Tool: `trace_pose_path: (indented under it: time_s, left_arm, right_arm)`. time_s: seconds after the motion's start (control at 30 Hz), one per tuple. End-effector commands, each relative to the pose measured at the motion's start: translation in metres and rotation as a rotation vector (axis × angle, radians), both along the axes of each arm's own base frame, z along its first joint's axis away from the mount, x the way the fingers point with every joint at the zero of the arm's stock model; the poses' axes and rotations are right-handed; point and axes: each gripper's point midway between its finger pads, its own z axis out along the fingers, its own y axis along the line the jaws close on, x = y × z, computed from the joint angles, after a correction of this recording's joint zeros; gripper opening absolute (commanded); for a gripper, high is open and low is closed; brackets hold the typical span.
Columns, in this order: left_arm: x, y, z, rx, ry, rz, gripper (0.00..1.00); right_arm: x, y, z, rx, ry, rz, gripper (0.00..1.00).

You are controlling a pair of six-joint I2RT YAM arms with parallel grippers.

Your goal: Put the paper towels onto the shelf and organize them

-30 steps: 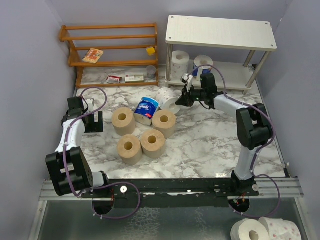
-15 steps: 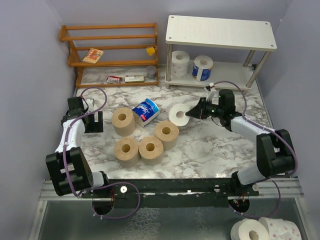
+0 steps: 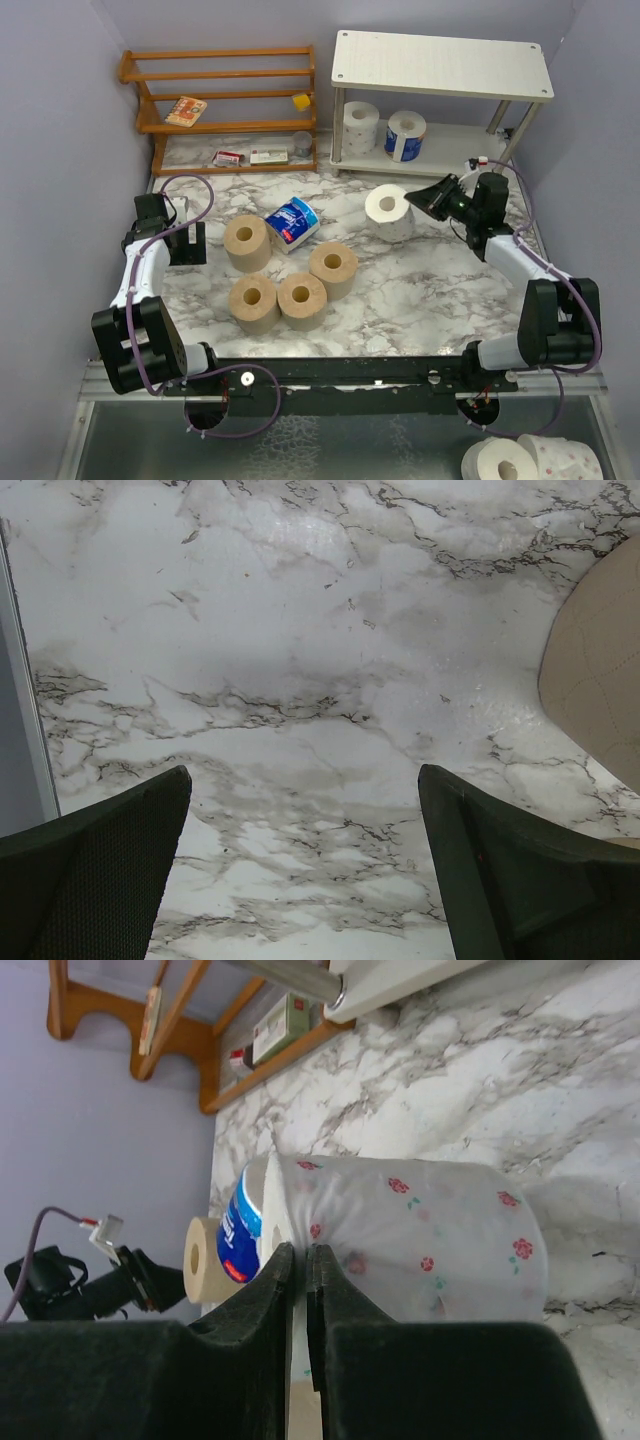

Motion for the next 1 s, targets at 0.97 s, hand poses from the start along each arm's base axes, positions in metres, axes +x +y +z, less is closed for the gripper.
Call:
trace_pose_path:
  time_s: [0.97]
  left_arm:
    - [0.005, 0.002, 0.009, -0.002, -0.024, -0.005, 0.99]
  right_arm:
    - [0.025, -0.074, 0.025, 0.086, 0.002, -0.223, 0.01]
